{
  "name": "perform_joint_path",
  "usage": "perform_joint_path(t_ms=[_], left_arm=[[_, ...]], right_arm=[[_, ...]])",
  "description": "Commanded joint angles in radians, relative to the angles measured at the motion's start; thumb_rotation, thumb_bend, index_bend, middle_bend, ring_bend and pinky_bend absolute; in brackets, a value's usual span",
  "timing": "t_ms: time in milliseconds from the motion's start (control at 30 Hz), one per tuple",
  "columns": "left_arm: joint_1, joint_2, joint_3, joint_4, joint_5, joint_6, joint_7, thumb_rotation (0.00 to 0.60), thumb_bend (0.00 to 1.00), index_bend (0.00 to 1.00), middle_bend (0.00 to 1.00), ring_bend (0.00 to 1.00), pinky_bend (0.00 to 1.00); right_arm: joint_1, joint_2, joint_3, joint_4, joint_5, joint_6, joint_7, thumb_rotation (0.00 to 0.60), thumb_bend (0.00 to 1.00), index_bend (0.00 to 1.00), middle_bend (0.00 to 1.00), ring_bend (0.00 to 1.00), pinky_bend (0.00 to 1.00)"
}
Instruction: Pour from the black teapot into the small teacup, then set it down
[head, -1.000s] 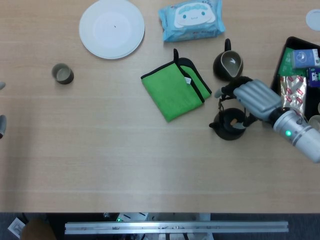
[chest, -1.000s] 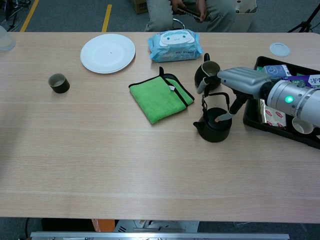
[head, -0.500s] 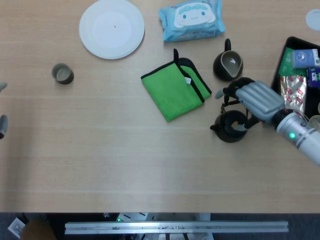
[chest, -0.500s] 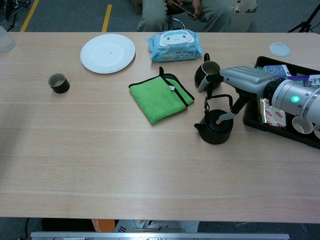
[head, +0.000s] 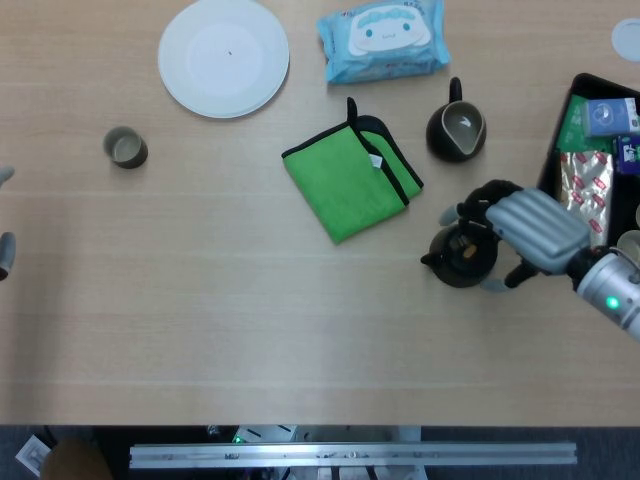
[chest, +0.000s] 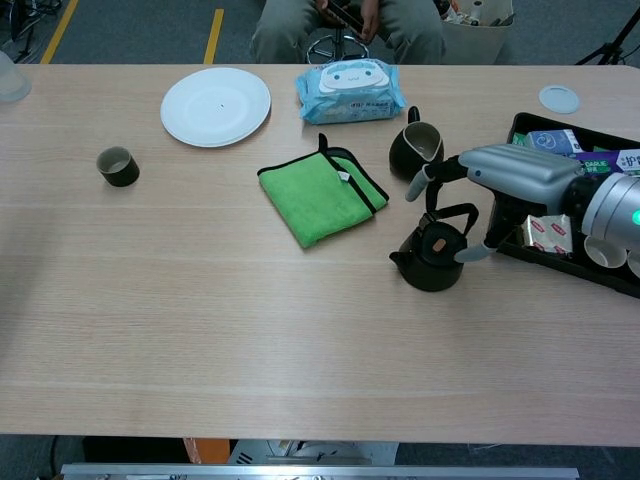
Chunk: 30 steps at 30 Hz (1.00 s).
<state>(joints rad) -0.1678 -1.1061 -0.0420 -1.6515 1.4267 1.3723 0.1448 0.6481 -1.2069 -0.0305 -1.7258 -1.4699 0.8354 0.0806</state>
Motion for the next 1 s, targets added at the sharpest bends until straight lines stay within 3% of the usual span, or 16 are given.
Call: perform_joint_path(t_ms=[33, 500, 700, 1000], left_arm=[[0.002, 0.0, 0.002, 0.001, 0.005, 0.004, -0.004, 0.6, 0.44, 0.15, 0.15, 0.13, 0.13], [0.018, 0.007, 0.012, 0.005, 0.026, 0.029, -0.03, 0.6, 0.44, 0.15, 0.15, 0.13, 0.13], [0.025, 0.01, 0.016, 0.006, 0.029, 0.034, -0.04, 0.6, 0.44, 0.15, 0.15, 0.13, 0.13], [0.034, 0.014, 0.02, 0.015, 0.033, 0.039, -0.059, 0.6, 0.44, 0.15, 0.15, 0.13, 0.13]], right_arm=[[-0.016, 0.027, -0.022, -0.024, -0.013, 0.01, -0.008, 0.6, 0.0, 0.28, 0.42, 0.23, 0.17], [-0.044, 0.034, -0.049, -0.044, 0.004, 0.006, -0.096, 0.6, 0.0, 0.28, 0.4, 0.28, 0.17], [-0.045, 0.009, -0.052, -0.043, 0.017, -0.009, -0.142, 0.6, 0.0, 0.35, 0.4, 0.34, 0.17], [-0.048, -0.019, -0.056, -0.044, 0.038, -0.022, -0.19, 0.6, 0.0, 0.37, 0.4, 0.34, 0.17]])
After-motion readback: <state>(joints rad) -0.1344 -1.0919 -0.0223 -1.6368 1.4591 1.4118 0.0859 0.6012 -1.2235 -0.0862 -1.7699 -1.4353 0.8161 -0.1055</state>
